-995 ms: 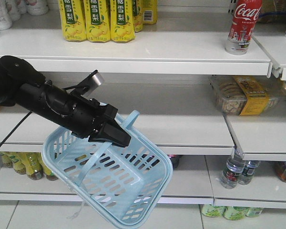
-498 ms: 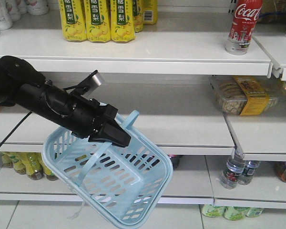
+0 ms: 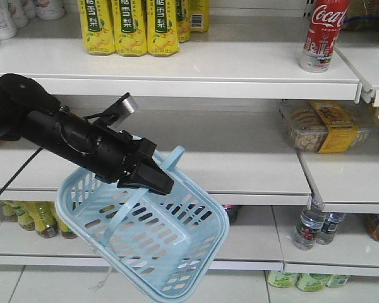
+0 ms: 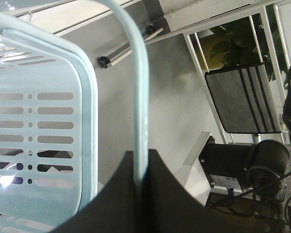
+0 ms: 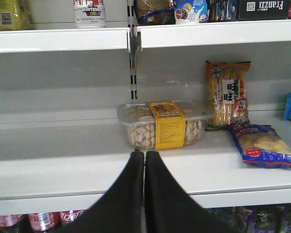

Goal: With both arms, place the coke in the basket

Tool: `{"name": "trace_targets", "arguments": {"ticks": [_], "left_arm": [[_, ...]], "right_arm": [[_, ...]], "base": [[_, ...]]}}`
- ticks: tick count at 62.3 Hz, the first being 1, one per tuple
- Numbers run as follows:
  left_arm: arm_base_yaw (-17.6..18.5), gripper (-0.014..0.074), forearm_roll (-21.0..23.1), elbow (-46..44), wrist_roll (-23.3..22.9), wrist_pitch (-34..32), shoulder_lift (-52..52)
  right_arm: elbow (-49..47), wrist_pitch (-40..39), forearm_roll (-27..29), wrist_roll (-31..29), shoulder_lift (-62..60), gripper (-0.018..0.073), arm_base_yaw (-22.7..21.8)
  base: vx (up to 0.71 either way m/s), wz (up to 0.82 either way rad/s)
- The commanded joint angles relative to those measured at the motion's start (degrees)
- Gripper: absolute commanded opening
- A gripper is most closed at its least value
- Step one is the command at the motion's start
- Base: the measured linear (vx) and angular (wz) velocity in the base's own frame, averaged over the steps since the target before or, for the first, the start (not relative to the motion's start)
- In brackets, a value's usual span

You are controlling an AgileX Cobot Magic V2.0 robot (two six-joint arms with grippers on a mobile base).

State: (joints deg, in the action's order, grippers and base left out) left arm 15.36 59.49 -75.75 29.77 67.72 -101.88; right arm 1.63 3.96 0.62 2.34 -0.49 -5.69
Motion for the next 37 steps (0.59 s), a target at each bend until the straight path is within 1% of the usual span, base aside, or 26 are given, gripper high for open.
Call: {"name": "trace_targets", "arguments": {"ticks": [1, 7, 19, 25, 33, 37], "left_arm": [[0.2, -0.0006, 4.8, -1.9, 0.0, 0.7, 3.0], [0.2, -0.0006, 4.8, -1.9, 0.0, 0.7, 3.0], [0.2, -0.0006, 4.8, -1.9, 0.0, 0.7, 3.0], [0.2, -0.0006, 4.8, -1.9, 0.0, 0.7, 3.0], [0.2, -0.0006, 4.8, -1.9, 0.0, 0.7, 3.0], [0.2, -0.0006, 4.8, -1.9, 0.0, 0.7, 3.0]], "right_arm": [[-2.8, -4.0, -0.2, -0.4, 1.3, -0.001, -0.4], [-6.5, -4.0, -0.6, -0.5, 5.3, -0.001, -0.4], [-16.4, 0.8, -0.6, -2.3, 16.5, -0.001, -0.4], [-20.3, 1.5, -0.6, -3.5, 22.0, -0.001, -0.4], [-23.3, 1.4, -0.6, -3.8, 29.0, -0.001, -0.4], [-24.2, 1.0, -0.6, -5.3, 31.7, -0.001, -0.4]], "base": [[0.0, 0.0], [0.0, 0.0], [0.0, 0.0], [0.0, 0.0], [0.0, 0.0], [0.0, 0.0]]}}
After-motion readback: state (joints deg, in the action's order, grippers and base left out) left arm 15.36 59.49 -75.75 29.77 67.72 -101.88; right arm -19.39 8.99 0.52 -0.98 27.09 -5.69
